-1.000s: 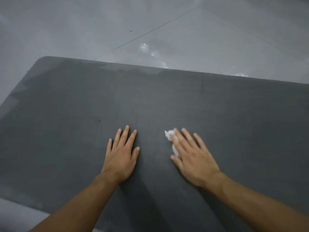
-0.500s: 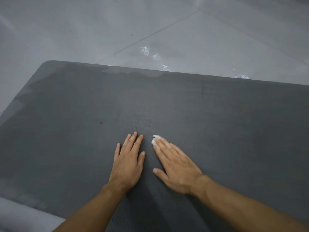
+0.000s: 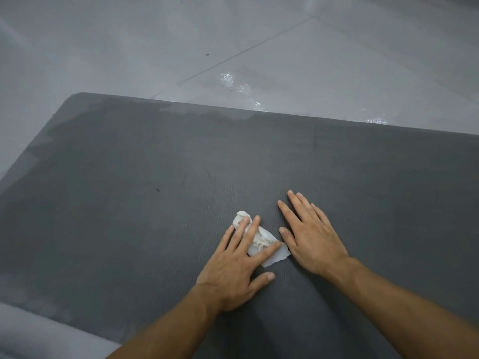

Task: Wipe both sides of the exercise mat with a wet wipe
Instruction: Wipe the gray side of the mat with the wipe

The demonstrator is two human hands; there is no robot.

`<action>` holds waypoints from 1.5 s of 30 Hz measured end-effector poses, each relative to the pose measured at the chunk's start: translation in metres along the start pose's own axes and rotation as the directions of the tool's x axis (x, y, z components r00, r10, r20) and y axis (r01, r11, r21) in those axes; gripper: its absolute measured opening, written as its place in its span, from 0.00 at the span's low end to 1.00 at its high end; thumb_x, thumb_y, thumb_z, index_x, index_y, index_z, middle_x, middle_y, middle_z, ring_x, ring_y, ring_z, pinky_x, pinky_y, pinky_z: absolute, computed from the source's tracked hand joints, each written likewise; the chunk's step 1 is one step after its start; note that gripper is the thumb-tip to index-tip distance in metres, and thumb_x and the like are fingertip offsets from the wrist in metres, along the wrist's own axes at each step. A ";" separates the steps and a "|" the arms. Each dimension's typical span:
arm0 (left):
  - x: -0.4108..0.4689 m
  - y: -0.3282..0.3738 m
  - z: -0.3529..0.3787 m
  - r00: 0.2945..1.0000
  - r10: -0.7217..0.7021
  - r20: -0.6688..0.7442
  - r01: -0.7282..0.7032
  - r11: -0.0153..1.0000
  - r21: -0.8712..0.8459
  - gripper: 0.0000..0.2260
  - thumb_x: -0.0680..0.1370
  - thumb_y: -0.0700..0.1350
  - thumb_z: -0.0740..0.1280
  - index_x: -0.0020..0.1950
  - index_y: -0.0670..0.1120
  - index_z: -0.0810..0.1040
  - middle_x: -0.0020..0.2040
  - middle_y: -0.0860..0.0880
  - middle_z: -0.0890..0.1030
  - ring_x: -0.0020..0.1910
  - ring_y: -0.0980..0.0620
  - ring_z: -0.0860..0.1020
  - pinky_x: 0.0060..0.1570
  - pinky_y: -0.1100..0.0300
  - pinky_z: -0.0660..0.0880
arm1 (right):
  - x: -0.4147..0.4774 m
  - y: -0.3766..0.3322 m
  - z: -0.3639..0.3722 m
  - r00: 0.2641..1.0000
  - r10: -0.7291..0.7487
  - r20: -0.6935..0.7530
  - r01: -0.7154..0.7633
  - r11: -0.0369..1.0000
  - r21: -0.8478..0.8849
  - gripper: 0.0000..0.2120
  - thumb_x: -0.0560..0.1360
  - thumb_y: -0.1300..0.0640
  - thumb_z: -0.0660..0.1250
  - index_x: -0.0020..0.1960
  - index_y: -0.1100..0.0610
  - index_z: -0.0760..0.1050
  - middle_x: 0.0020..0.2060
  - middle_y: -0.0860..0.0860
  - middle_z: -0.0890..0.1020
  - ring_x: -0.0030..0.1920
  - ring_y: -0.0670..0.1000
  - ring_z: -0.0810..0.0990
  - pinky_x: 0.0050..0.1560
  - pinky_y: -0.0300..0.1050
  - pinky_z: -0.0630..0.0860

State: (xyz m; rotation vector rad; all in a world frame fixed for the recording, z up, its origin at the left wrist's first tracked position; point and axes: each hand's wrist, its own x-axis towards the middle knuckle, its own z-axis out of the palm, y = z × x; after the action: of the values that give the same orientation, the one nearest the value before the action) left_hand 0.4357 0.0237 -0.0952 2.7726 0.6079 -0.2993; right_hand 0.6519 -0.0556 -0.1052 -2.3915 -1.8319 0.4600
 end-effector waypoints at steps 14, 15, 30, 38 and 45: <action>-0.039 -0.142 -0.017 0.787 -0.582 -0.207 0.593 0.805 -0.009 0.39 0.80 0.68 0.39 0.83 0.46 0.59 0.85 0.50 0.51 0.84 0.50 0.48 0.80 0.49 0.48 | -0.003 0.008 0.009 1.000 -0.015 -0.012 0.015 0.998 -0.066 0.33 0.84 0.37 0.36 0.85 0.47 0.46 0.85 0.49 0.46 0.84 0.49 0.41 0.82 0.48 0.40; -0.043 -0.147 -0.018 0.757 -0.622 -0.198 0.630 0.776 -0.030 0.40 0.79 0.68 0.38 0.84 0.46 0.58 0.85 0.50 0.50 0.84 0.50 0.47 0.81 0.49 0.48 | -0.003 0.008 0.011 1.000 -0.009 -0.024 0.007 0.997 -0.082 0.32 0.84 0.37 0.36 0.85 0.48 0.47 0.85 0.50 0.47 0.84 0.49 0.42 0.82 0.49 0.41; 0.023 -0.062 -0.010 0.992 -0.032 -0.119 0.040 0.997 0.060 0.33 0.85 0.65 0.47 0.85 0.50 0.46 0.85 0.54 0.43 0.82 0.55 0.37 0.82 0.51 0.45 | -0.005 0.005 0.013 0.997 0.043 -0.070 -0.052 0.989 -0.139 0.31 0.84 0.37 0.44 0.85 0.47 0.52 0.85 0.49 0.51 0.84 0.48 0.47 0.82 0.53 0.51; 0.027 -0.181 -0.039 0.764 -0.594 -0.252 0.586 0.802 -0.115 0.33 0.83 0.63 0.46 0.85 0.48 0.54 0.85 0.52 0.53 0.84 0.50 0.48 0.81 0.46 0.46 | -0.005 0.003 0.013 0.996 0.068 -0.052 -0.075 0.986 -0.150 0.31 0.84 0.37 0.44 0.85 0.46 0.50 0.85 0.50 0.50 0.84 0.50 0.45 0.82 0.55 0.51; 0.059 -0.176 -0.046 0.769 -0.606 -0.206 0.565 0.794 -0.225 0.34 0.83 0.65 0.51 0.84 0.47 0.55 0.85 0.49 0.52 0.84 0.47 0.47 0.81 0.42 0.50 | 0.007 0.009 0.006 0.998 0.066 -0.017 -0.067 0.989 -0.134 0.34 0.82 0.31 0.42 0.85 0.42 0.46 0.85 0.48 0.46 0.84 0.49 0.41 0.82 0.57 0.45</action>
State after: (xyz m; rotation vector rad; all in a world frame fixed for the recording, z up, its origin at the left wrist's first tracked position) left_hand 0.4184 0.2143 -0.1079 2.4150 1.5117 0.0100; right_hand 0.6600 -0.0521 -0.1146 -2.5429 -1.8382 0.3362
